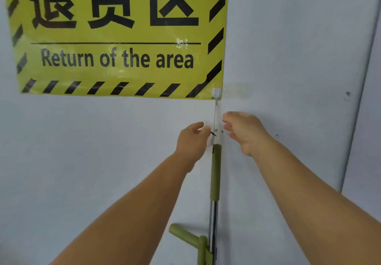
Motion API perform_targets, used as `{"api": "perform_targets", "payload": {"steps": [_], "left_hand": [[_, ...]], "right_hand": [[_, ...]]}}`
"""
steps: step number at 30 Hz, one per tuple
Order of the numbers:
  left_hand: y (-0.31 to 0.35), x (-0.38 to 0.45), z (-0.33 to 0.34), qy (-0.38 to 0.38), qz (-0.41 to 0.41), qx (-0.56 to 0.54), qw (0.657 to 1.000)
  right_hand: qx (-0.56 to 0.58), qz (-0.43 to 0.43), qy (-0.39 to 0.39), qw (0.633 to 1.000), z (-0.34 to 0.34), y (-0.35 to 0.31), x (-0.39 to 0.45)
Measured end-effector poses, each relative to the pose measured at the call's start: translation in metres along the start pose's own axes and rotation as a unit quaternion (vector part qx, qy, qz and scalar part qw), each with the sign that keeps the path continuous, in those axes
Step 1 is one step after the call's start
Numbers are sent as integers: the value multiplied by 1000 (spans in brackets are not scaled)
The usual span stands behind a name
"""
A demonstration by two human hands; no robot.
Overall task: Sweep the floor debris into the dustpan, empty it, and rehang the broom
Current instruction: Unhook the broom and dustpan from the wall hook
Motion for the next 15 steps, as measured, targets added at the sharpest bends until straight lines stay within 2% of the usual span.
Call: {"api": "perform_targets", "payload": {"steps": [4, 11, 15], "left_hand": [[5, 11, 8, -5, 19, 23, 1000], [1, 22, 11, -35, 2, 27, 999], [-1, 22, 10, -28, -3, 10, 1000]], "right_hand": [[-21, -23, 3, 1000, 6, 1, 15], [-47, -40, -8, 998, 13, -1, 31], [-62, -61, 4, 996, 17, -1, 36]]}}
Point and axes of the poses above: each hand's wrist, its own x-axis towards the middle knuckle, its own z-axis out of the palm, y = z × x, the point moved 1 cm from there along x, towards the middle knuckle, and after that the axes turned 13 degrees about -z, right-handed, at the moved point
